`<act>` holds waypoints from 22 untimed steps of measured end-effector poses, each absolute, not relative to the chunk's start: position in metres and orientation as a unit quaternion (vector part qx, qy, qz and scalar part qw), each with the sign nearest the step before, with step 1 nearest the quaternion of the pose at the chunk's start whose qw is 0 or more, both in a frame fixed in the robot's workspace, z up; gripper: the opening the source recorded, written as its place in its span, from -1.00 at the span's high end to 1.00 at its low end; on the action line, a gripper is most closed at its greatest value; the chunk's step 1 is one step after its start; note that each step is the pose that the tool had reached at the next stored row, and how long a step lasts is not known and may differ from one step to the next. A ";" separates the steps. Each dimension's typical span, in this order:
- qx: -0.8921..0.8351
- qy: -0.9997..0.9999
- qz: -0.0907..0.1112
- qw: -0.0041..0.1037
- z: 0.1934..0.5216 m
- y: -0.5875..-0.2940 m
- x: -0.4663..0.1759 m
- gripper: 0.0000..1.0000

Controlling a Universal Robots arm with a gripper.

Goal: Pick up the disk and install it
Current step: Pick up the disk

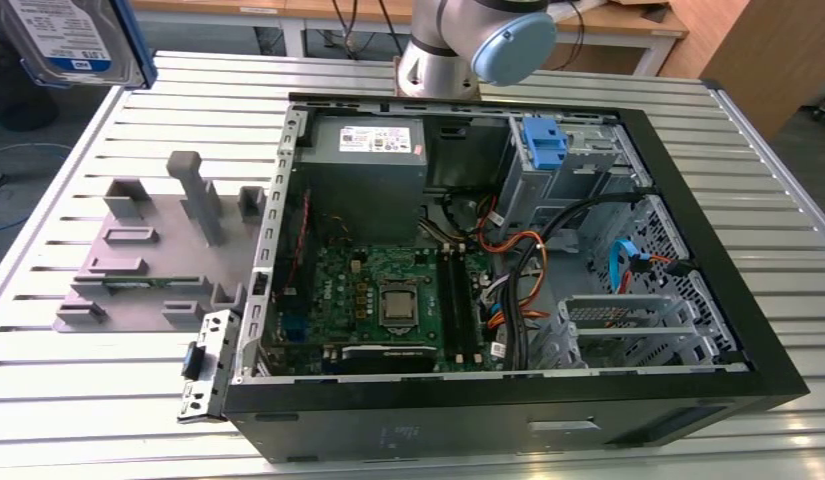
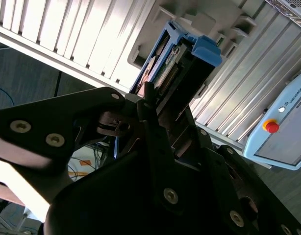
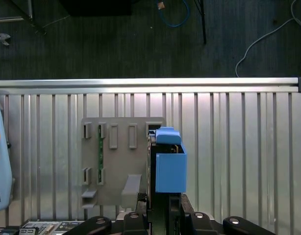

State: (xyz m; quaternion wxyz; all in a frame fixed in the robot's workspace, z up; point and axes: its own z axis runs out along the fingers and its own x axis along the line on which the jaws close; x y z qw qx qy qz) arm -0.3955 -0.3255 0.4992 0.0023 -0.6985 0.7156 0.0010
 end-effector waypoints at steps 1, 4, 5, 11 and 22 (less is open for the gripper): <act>-0.698 0.716 0.001 0.002 0.499 -0.325 -0.395 0.31; -0.698 0.716 0.001 0.002 0.499 -0.326 -0.394 0.31; -0.698 0.716 0.001 0.002 0.499 -0.326 -0.393 0.31; -0.698 0.716 0.001 0.002 0.499 -0.326 -0.390 0.31; -0.698 0.716 0.001 0.002 0.499 -0.326 -0.384 0.31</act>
